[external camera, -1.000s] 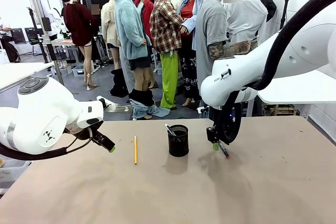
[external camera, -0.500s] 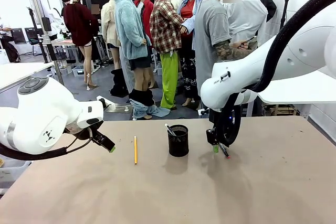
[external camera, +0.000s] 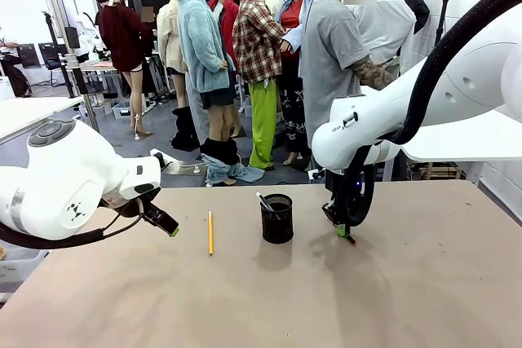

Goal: Place the pens into the pen holder.
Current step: Pick up a writing instrument from the table and place it into the Pen holder.

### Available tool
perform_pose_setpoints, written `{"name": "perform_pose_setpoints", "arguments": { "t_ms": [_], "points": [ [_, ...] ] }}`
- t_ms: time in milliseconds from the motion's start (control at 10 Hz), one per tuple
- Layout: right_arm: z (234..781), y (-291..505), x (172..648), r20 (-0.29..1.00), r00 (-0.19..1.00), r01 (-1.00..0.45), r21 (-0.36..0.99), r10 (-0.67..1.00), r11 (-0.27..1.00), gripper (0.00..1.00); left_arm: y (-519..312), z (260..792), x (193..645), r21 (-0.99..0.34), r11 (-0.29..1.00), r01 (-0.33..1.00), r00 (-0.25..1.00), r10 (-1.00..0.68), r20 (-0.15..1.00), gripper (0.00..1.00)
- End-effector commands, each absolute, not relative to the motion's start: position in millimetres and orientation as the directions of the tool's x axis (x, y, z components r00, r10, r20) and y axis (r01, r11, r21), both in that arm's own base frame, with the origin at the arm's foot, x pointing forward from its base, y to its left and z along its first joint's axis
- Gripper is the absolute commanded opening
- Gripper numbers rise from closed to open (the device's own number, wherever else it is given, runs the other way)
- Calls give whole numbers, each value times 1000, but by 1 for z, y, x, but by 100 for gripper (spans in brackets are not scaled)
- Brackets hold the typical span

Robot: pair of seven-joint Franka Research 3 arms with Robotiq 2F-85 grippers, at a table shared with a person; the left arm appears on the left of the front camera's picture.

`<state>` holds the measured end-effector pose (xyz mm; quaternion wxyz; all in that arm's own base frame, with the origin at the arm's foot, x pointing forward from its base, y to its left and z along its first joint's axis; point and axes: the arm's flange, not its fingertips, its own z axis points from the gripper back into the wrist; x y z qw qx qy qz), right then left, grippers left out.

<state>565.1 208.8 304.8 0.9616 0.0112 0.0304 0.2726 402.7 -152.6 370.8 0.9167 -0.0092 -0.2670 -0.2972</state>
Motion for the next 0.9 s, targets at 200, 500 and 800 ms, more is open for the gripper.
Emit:
{"name": "perform_pose_setpoints", "arguments": {
  "t_ms": [200,500,800],
  "points": [
    [309,210,565,-36,851,-523,24,524,852,0,-151,371,403,139,826,547,683,-536,497,100],
    [359,200,554,178,783,-622,217,596,753,0,-151,371,403,139,826,547,683,-536,497,100],
    [397,191,549,380,718,-689,276,583,670,0,-151,371,403,139,826,547,683,-536,497,100]
  ]
}}
